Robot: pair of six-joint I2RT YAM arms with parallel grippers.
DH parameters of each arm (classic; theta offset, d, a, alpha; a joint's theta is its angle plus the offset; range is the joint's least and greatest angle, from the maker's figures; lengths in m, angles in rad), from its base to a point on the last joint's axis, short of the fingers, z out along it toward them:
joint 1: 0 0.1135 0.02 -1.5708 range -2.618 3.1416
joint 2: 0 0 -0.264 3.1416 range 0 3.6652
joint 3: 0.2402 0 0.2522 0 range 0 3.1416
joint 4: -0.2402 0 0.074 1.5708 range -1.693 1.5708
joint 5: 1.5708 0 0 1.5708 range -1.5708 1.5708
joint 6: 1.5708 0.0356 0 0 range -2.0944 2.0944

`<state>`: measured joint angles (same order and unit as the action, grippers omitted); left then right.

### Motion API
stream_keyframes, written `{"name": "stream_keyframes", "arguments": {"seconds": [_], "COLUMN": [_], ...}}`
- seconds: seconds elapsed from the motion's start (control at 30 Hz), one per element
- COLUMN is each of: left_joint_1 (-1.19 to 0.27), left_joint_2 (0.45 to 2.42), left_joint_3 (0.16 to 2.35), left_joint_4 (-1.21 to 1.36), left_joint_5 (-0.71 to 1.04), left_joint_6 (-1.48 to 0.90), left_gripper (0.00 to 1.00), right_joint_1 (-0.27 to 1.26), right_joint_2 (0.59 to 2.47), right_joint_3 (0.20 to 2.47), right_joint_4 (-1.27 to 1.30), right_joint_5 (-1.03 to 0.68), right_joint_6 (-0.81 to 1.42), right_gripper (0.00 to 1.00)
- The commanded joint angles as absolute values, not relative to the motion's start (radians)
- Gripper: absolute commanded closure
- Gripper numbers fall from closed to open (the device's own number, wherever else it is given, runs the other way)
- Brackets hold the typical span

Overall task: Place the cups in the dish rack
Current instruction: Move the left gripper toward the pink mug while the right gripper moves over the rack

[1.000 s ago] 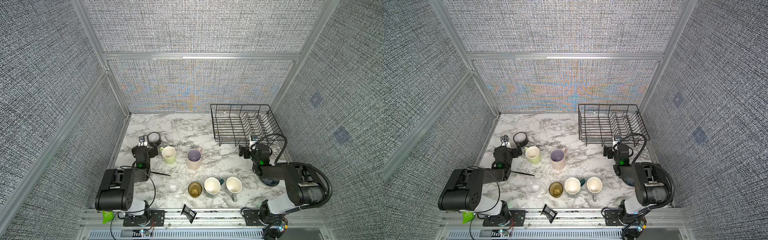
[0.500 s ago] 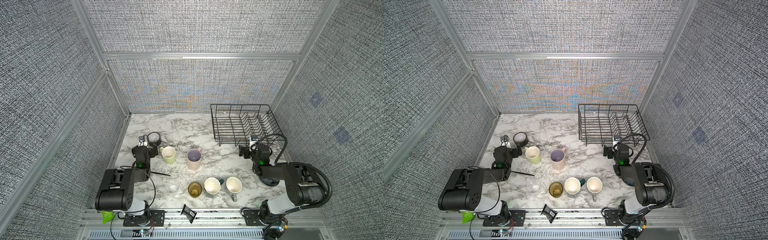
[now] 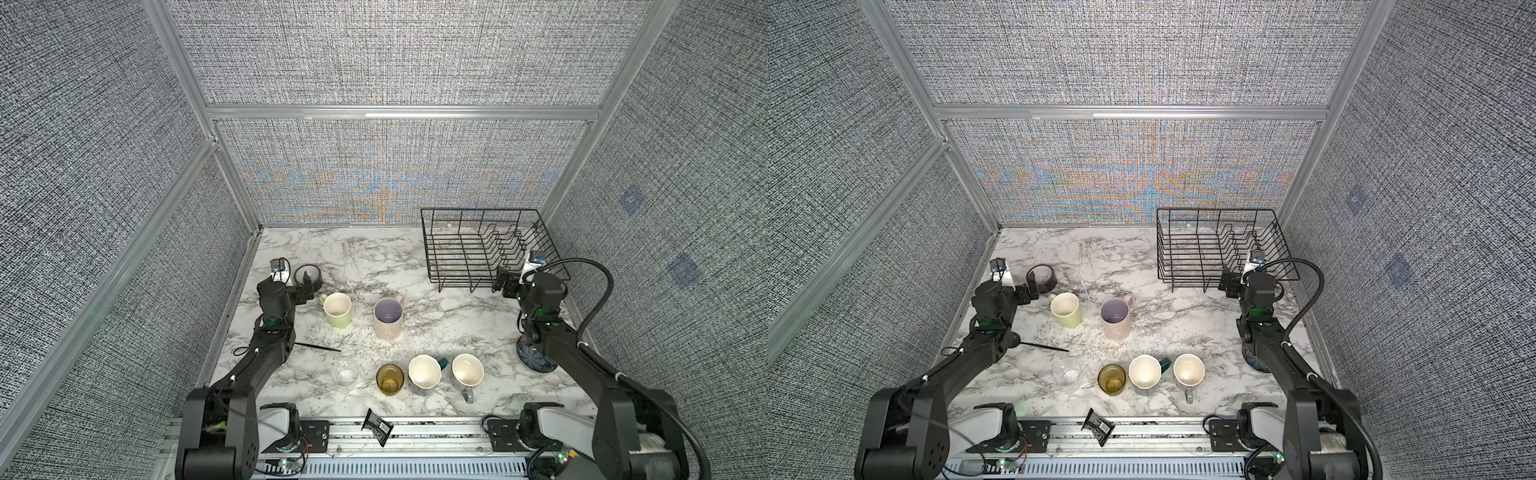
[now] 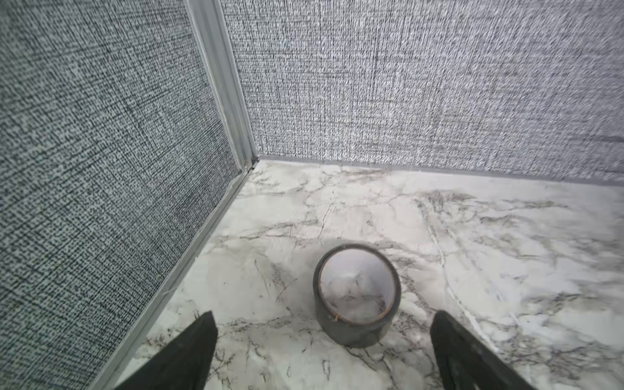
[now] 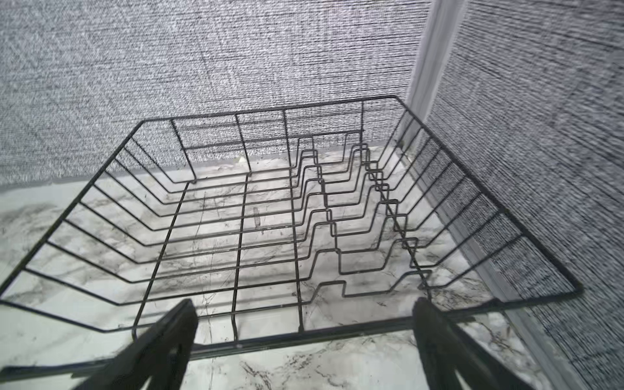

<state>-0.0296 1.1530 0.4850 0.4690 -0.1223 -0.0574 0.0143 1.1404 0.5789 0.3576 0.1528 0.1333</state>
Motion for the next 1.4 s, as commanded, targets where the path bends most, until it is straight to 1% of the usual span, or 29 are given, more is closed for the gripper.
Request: {"name": "stream_keyframes", "arguments": {"seconds": [0.0, 0.03, 0.13, 0.23, 0.33, 0.43, 0.53, 0.57, 0.67, 0.73, 0.8, 0.87, 1.0, 1.1, 1.2, 1.37], "left_joint_1": [-0.032, -0.032, -0.034, -0.033, -0.034, -0.033, -0.031, -0.027, -0.02, -0.02, -0.02, -0.021, -0.021, -0.021, -0.024, -0.028], "left_joint_2": [1.051, 1.009, 0.888, 0.804, 0.748, 0.702, 0.675, 0.683, 0.771, 0.831, 0.867, 0.886, 0.904, 0.931, 0.946, 0.979], "left_joint_3": [0.499, 0.496, 0.518, 0.554, 0.597, 0.651, 0.672, 0.685, 0.78, 0.838, 0.86, 0.875, 0.859, 0.867, 0.881, 0.902], "left_joint_4": [0.24, 0.225, 0.142, 0.05, -0.031, -0.146, -0.239, -0.271, -0.343, -0.426, -0.437, -0.449, -0.433, -0.448, -0.484, -0.546], "left_joint_5": [-0.073, -0.065, -0.074, -0.096, -0.121, -0.09, -0.104, -0.067, 0.145, 0.208, 0.303, 0.368, 0.405, 0.429, 0.435, 0.439], "left_joint_6": [-0.112, -0.118, -0.182, -0.262, -0.399, -0.515, -0.69, -0.724, -0.602, -0.559, -0.476, -0.459, -0.462, -0.461, -0.449, -0.418], "left_gripper": [0.01, 0.01, 0.01, 0.01, 0.01, 0.01, 0.01, 0.01, 0.01, 0.01, 0.01, 0.01, 0.01, 0.01, 0.01, 0.01], "right_joint_1": [0.012, 0.005, -0.012, -0.018, -0.018, -0.018, -0.02, -0.02, -0.032, -0.045, -0.058, -0.077, -0.094, -0.098, -0.098, -0.098], "right_joint_2": [1.078, 1.065, 1.1, 1.22, 1.368, 1.508, 1.652, 1.693, 1.797, 1.854, 1.896, 1.947, 2.04, 2.119, 2.184, 2.229], "right_joint_3": [0.635, 0.659, 0.732, 0.864, 1.047, 1.213, 1.401, 1.44, 1.553, 1.614, 1.661, 1.718, 1.794, 1.875, 1.947, 1.984], "right_joint_4": [0.049, -0.011, -0.071, -0.153, -0.303, -0.414, -0.546, -0.56, -0.6, -0.633, -0.661, -0.701, -0.746, -0.828, -0.891, -0.919], "right_joint_5": [0.315, 0.307, 0.178, 0.078, 0.03, 0.014, 0.059, 0.077, 0.068, 0.061, 0.043, 0.013, -0.05, -0.067, -0.084, -0.08], "right_joint_6": [0.368, 0.405, 0.352, 0.288, 0.221, 0.137, 0.077, 0.058, 0.021, 0.007, -0.004, -0.013, -0.046, -0.056, -0.068, -0.095], "right_gripper": [0.01, 0.01, 0.01, 0.01, 0.04, 0.1, 0.16, 0.18, 0.19, 0.21, 0.22, 0.22, 0.22, 0.22, 0.26, 0.31]}}
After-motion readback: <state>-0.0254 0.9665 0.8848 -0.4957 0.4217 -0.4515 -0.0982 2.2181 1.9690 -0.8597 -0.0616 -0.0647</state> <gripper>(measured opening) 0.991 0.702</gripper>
